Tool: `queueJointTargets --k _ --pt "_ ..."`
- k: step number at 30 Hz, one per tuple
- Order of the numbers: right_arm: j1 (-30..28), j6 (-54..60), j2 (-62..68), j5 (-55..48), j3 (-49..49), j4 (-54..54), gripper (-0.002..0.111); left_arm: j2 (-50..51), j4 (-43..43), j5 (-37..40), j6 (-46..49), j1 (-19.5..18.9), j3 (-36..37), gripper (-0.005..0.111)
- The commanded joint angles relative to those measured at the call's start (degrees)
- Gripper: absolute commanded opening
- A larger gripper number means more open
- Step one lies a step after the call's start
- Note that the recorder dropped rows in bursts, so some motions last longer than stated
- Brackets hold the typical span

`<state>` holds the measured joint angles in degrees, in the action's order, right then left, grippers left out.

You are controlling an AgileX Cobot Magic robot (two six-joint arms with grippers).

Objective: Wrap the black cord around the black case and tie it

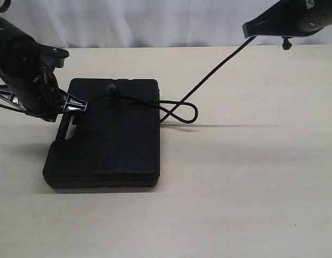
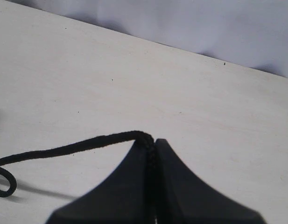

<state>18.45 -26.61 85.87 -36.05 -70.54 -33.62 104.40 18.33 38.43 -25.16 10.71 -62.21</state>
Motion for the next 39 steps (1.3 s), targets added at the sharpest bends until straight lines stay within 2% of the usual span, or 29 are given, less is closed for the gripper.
queueJointTargets --k 1,4,6,14,22,25,29,36,38,39 --pt "-0.3 -0.5 -0.3 -0.3 0.2 0.2 0.004 1.4 0.7 -1.9 -0.6 0.0 0.2 0.019" --pt "-0.3 -0.5 0.3 -0.3 0.2 0.2 0.004 1.4 0.9 -2.4 -1.3 0.0 0.2 0.034" --pt "-0.3 -0.5 0.9 -0.3 0.2 0.2 0.004 1.4 0.9 -2.6 -1.3 0.0 0.2 0.037" --pt "-0.3 -0.5 3.5 -0.3 0.2 0.2 0.004 3.4 -4.5 -6.6 -1.5 0.0 0.2 0.037" --pt "-0.3 -0.5 3.7 -0.3 0.2 0.2 0.004 7.9 -2.4 -8.2 -1.5 -0.2 0.2 0.037" --pt "-0.3 -0.5 3.7 -0.3 0.2 0.2 0.004 8.7 -2.6 -10.7 -1.6 -0.2 0.2 0.03" --pt "-0.4 -1.6 3.1 -0.7 0.2 0.2 0.004 8.6 -3.0 -10.5 -1.6 -0.2 -0.7 0.002" --pt "-0.4 -3.6 1.2 -2.0 0.4 -5.4 0.004 1.6 -3.1 -4.8 -1.6 -0.7 -2.7 0.0" --pt "-0.4 -9.4 0.2 -0.4 3.1 -12.1 0.004 -0.7 -4.5 -3.1 -0.5 -2.6 -2.7 0.0" --pt "-0.6 -16.3 -1.0 0.3 6.0 -18.7 0.004 -1.9 -6.7 -1.8 2.1 -4.5 -2.7 0.0"
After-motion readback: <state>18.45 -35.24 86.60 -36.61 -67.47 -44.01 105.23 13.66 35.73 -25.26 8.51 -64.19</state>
